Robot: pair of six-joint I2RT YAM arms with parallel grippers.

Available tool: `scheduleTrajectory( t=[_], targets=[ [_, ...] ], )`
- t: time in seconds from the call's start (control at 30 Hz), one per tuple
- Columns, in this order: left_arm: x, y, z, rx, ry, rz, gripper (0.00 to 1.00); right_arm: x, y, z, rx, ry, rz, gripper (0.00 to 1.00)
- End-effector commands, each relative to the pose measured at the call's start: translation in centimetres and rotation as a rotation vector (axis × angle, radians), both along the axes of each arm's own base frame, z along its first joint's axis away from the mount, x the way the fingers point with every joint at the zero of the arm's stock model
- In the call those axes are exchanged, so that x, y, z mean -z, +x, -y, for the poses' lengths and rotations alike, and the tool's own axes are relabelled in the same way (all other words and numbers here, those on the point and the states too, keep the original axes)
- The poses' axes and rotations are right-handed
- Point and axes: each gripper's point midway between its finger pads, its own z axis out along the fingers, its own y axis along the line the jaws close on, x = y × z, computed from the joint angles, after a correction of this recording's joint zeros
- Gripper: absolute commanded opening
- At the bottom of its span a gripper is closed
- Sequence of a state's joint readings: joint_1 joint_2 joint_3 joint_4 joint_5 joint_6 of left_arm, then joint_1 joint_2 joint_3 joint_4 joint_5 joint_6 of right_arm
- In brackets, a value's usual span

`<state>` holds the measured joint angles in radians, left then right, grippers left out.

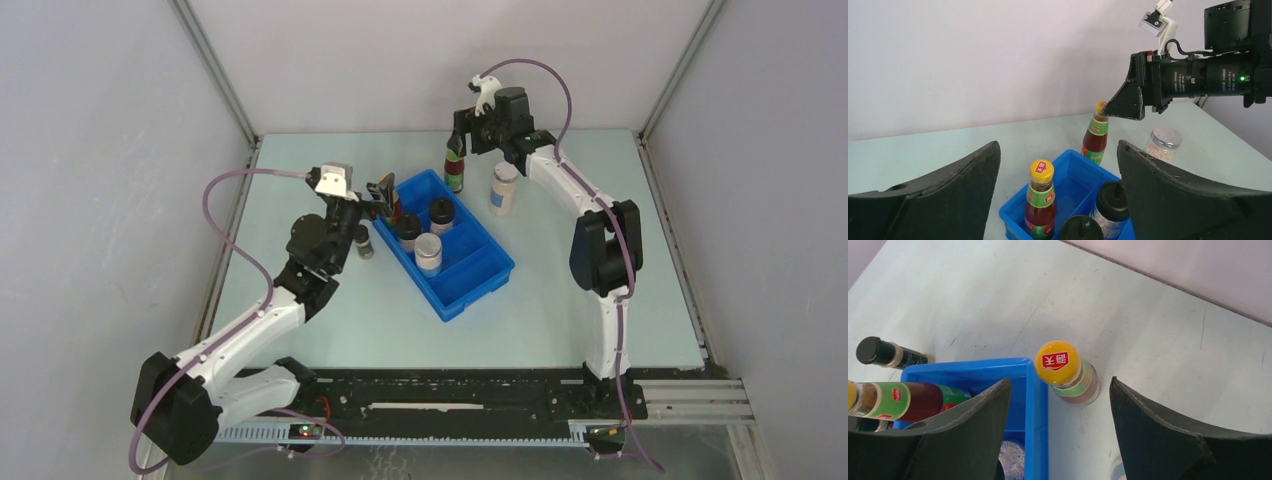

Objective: Organize the condiment bottles
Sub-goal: Pick up the bottle from the center of the board.

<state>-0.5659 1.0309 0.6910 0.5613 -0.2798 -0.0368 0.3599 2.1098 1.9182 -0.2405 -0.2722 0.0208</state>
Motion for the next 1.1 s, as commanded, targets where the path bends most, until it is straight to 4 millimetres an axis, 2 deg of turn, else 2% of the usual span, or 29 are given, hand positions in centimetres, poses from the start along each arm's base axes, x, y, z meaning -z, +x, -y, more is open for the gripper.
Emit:
scheduleTrajectory(
  t=[0.0, 0.33, 1.07],
  targets=[
    [-0.9, 0.2, -0.5, -0.031, -0.013, 0.071, 0.91, -3.1, 2.1, 0.2, -0.001, 0.007, 0.134, 0.81],
    [-0.5, 0.4, -0.9, -0.055, 0.014, 0.091, 0.91, -1.5, 3.5, -0.2, -0.010, 0.000, 0.130, 0.81],
    [-0.3, 0.5, -1.4, -0.083, 0.008, 0.106, 0.92, 0.3, 3.2, -2.1, -0.053, -0.025, 0.095, 0.77]
  ],
)
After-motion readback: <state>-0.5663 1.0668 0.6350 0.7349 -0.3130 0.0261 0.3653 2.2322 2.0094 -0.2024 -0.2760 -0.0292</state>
